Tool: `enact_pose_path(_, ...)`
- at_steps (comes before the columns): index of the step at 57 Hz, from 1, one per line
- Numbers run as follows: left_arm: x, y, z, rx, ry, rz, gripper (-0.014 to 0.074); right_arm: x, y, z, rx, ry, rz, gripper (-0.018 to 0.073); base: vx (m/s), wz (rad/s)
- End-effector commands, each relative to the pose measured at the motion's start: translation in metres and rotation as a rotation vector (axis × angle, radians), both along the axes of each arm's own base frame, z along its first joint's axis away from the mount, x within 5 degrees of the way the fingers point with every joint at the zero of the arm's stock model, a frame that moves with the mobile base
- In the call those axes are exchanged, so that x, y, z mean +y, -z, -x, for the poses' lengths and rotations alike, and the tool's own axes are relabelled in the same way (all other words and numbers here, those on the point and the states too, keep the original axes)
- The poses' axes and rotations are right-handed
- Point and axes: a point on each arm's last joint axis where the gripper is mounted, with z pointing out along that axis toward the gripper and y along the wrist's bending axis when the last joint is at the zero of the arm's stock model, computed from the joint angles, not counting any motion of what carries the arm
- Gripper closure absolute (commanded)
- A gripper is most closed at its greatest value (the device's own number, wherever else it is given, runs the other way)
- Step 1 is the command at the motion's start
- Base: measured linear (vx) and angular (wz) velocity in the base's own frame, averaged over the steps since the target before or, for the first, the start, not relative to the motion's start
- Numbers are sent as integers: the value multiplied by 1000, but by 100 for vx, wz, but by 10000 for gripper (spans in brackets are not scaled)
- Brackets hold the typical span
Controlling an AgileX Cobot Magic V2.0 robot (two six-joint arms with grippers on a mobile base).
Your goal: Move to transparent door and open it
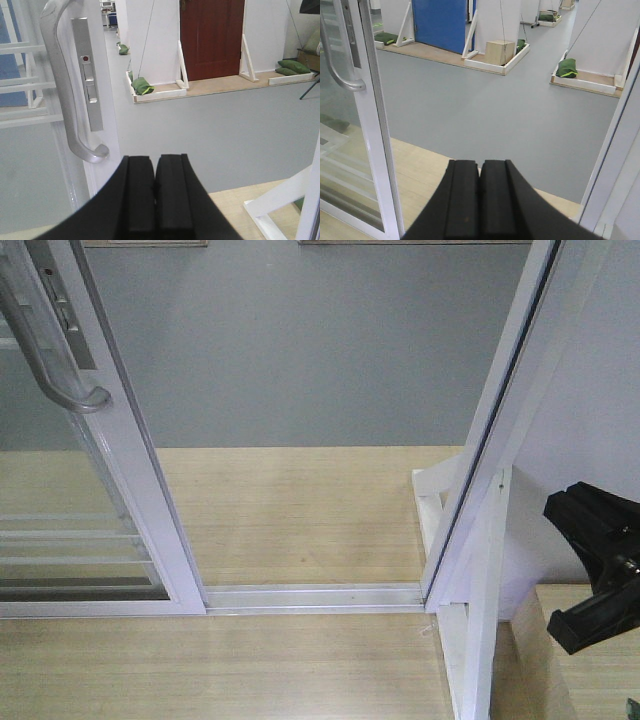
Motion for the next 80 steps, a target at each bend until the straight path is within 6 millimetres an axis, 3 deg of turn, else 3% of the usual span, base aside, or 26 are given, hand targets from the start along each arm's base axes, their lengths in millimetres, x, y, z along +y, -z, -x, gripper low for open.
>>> enact_pose_path(1,0,-18,5,-121,7,34,605,-1,-17,-3,-98,23,-41,513,0,0)
enact_pose_path(26,6,3,35,-26,2,15,604,-1,-17,-3,-98,23,-41,513,0,0)
enact_pose_path(38,4,49,23,-116,6,28,603,-1,-17,-3,-97,22,-40,513,0,0)
enact_pose_path(80,4,47,24,-81,5,19,603,-1,-14,-2,-83,21,-34,513,0,0)
